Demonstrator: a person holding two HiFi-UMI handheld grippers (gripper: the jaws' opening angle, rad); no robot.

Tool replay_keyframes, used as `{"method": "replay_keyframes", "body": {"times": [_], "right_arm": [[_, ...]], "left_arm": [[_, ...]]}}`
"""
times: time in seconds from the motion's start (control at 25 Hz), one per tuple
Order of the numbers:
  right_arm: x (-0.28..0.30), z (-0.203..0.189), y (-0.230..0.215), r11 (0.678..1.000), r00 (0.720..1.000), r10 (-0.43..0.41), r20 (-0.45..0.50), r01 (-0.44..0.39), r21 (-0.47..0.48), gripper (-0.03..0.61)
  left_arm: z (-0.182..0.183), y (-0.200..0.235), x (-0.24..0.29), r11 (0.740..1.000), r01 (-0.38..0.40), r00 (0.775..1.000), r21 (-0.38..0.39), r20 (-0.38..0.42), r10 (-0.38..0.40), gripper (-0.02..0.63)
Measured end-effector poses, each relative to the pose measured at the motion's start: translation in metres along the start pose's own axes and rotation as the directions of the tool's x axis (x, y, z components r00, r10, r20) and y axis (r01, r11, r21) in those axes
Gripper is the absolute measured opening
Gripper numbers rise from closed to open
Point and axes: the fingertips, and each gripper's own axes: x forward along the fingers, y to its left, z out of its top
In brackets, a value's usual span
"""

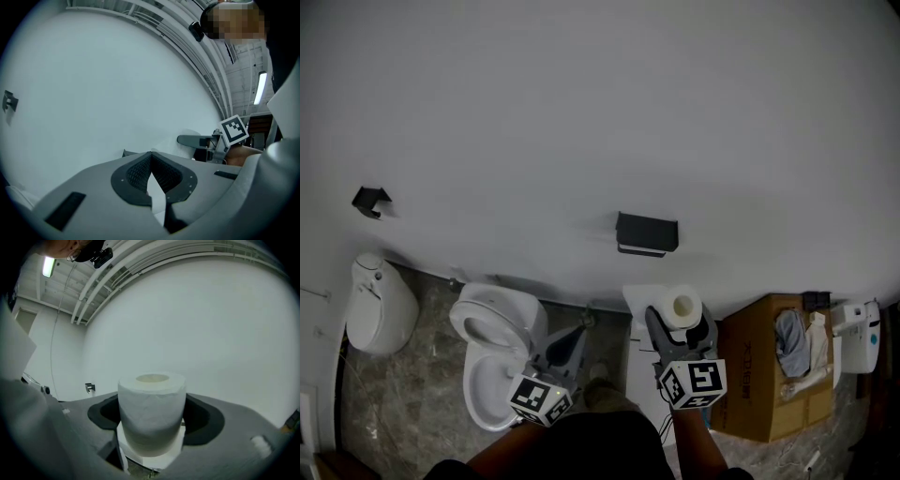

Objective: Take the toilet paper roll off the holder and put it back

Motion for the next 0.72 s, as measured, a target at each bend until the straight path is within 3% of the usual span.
{"method": "replay_keyframes", "body": {"times": [0.36,0.72], "right_arm": [[0.082,0.029,-0.035,0.999,0.998,0.015,0.053,-0.017,0.036,0.362],[0.16,0.004,-0.069,0.996,0.999,0.041,0.016,-0.042,0.079,0.362]], "left_arm": [[0.013,0.022,0.046,0.999,0.013,1.0,0.048,-0.009,-0.012,0.015],[0.013,0.037,0.083,1.0,-0.021,0.999,0.007,-0.026,0.021,0.015]]}}
